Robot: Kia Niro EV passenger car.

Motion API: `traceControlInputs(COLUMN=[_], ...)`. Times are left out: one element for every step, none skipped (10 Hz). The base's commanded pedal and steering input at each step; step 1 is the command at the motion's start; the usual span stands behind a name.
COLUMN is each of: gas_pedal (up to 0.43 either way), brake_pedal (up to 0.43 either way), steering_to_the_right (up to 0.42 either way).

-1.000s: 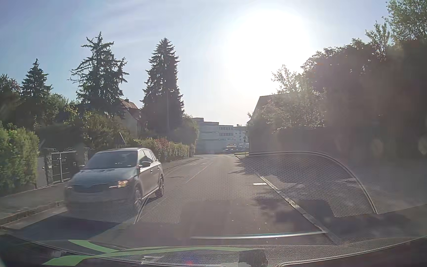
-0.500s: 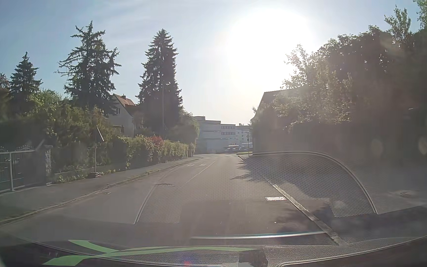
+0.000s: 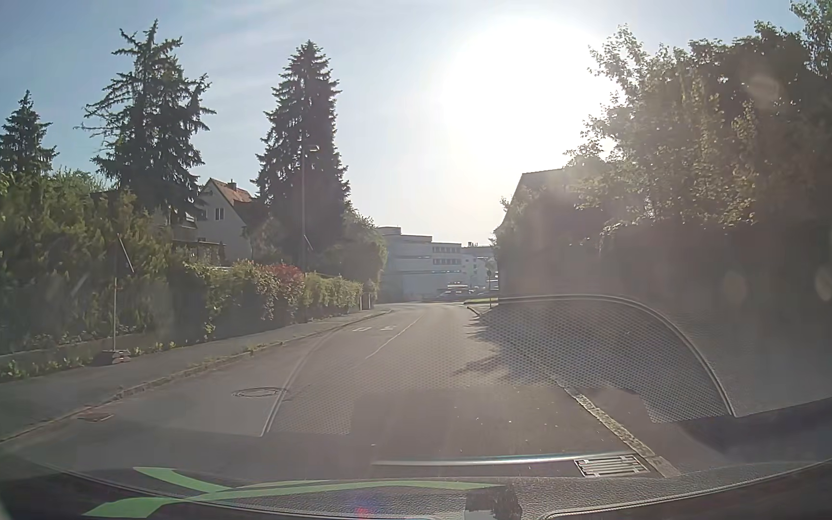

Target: Follow the waypoints while adhering to traffic rules and regulations

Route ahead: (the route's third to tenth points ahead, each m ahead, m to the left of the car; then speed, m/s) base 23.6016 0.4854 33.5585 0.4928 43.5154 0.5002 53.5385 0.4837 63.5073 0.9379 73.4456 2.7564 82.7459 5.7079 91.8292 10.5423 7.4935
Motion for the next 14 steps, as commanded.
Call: traceControlInputs(gas_pedal=[0.028, 0.028, 0.028, 0.028, 0.028, 0.028, 0.028, 0.028, 0.028, 0.028, 0.028, 0.028, 0.028, 0.028], brake_pedal=[0.000, 0.000, 0.000, 0.000, 0.000, 0.000, 0.000, 0.000, 0.000, 0.000, 0.000, 0.000, 0.000, 0.000], steering_to_the_right=[-0.007, -0.007, -0.007, -0.006, -0.005, -0.005, -0.004, -0.004, -0.004, -0.004, -0.004, -0.004, -0.004, -0.004])
